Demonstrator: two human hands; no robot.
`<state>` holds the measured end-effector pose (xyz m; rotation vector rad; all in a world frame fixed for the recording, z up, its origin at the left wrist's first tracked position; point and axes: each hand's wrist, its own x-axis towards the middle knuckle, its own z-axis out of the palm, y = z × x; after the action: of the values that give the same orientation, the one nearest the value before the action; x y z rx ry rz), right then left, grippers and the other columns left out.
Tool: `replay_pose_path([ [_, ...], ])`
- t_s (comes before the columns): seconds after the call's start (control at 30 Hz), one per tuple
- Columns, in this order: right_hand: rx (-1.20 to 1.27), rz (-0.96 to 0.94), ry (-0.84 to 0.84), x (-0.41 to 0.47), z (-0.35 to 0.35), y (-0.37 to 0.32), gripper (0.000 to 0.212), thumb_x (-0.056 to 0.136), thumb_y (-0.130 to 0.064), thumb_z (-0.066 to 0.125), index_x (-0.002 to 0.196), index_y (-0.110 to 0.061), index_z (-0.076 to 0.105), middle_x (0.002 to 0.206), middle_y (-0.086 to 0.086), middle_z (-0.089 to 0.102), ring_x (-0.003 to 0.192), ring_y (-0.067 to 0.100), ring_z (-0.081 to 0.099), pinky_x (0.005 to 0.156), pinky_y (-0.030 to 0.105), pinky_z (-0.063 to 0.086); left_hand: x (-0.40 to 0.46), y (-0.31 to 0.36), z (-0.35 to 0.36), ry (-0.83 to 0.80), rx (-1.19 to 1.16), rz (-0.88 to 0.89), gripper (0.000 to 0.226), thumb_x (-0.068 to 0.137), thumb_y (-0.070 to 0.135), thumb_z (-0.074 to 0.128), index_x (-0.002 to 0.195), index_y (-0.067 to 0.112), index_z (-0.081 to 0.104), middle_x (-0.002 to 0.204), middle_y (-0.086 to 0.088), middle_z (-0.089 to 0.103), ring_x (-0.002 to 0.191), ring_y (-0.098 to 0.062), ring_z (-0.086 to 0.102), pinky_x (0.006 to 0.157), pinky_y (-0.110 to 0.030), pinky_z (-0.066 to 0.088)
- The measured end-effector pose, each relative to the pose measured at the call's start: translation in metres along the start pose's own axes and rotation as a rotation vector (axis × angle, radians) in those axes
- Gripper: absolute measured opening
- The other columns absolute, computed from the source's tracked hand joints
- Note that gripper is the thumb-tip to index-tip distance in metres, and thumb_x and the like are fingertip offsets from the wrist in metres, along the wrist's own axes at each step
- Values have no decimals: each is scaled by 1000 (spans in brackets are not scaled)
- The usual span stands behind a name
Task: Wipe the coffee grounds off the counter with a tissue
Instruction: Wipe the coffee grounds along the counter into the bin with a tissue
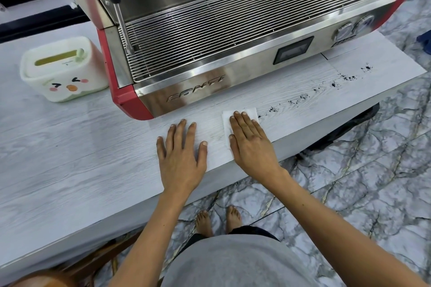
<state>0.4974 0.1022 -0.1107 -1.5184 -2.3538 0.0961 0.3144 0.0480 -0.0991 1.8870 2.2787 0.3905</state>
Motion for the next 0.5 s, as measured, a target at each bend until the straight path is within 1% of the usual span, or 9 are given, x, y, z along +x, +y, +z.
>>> replay_pose_path([
  [0.13,-10,-8,16,0,0,4,47,101,-25,38,140,1,44,147,16,42,140,25,35,115,43,31,1,1,0,-4,-6,1,60,100,53,26,153,27,30,164,3,22,152,-21,13,122,-53,8],
  [0.37,-16,12,16,5,-3,21,48,101,-26,35,141,0,43,148,15,41,140,25,35,116,42,28,1,4,-2,8,-33,-8,57,100,52,30,151,27,32,162,4,25,152,-21,14,122,-54,9],
  [0.5,-14,25,22,9,-4,33,48,101,-26,35,140,0,44,147,16,42,140,26,35,115,43,30,2,10,0,14,-36,-34,58,98,52,30,150,27,34,162,2,26,152,-22,14,122,-54,9],
])
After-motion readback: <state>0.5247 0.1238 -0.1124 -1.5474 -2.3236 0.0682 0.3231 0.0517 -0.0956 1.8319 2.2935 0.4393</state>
